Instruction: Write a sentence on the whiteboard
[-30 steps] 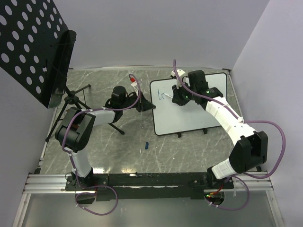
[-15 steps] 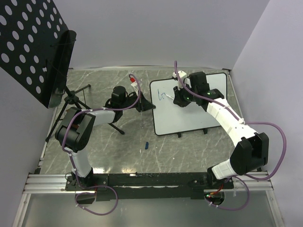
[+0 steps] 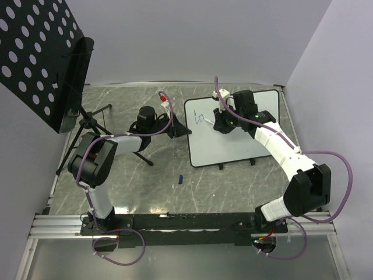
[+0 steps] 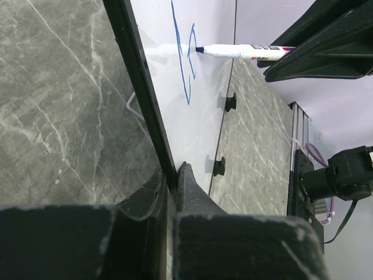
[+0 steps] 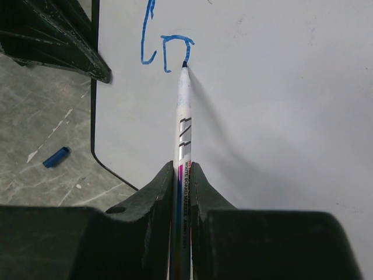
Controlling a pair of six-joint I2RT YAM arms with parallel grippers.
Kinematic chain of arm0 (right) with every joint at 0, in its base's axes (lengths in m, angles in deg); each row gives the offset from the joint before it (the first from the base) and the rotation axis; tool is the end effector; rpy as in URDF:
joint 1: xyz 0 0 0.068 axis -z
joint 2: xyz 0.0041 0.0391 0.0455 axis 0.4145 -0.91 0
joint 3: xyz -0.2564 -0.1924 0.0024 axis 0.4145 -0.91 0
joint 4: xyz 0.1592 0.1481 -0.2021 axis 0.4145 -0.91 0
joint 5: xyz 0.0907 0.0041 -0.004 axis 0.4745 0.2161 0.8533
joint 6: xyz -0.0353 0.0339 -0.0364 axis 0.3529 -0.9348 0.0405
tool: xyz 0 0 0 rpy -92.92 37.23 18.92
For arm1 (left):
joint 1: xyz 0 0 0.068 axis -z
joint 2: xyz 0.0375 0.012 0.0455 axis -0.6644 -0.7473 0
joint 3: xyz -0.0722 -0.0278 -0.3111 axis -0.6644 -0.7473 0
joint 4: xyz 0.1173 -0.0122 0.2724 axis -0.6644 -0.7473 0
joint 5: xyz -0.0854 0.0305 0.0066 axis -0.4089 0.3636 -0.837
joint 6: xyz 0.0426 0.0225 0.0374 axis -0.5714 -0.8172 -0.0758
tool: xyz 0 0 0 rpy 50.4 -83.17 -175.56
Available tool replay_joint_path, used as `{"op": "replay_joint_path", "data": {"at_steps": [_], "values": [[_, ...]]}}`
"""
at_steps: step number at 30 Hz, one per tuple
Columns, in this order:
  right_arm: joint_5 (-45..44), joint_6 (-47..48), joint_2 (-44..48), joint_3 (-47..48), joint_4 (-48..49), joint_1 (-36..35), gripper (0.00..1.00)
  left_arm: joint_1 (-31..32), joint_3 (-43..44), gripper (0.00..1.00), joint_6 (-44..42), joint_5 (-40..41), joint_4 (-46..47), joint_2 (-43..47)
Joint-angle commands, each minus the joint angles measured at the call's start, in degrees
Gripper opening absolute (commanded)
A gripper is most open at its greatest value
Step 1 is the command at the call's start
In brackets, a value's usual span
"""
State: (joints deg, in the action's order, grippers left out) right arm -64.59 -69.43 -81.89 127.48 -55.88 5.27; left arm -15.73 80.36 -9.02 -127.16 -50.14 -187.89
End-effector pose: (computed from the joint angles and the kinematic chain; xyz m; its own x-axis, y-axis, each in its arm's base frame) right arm 0.3288 0.1319 0.3522 -0.4664 -0.4127 -0.7824 -0.7003 0.7127 0.0415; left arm 0.3754 -0.2183 0.2234 -0.6032 -0.0894 -0.7926 0.7333 0.3286 -0.5952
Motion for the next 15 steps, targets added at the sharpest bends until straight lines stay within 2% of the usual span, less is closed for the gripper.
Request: {"op": "replay_joint_path", "data": {"at_steps": [1, 15], "values": [[0.1, 0.3, 1.2, -0.9, -0.5, 0.1, 0.00, 0.5, -0.3, 0.01, -6.8, 0.5, 3.4, 1.8], [1.6, 0.1, -0.1, 0.4, -1.3, -0.9, 0.00, 0.4, -0.5, 0.01, -6.6, 0.6, 4.1, 1.5]]}}
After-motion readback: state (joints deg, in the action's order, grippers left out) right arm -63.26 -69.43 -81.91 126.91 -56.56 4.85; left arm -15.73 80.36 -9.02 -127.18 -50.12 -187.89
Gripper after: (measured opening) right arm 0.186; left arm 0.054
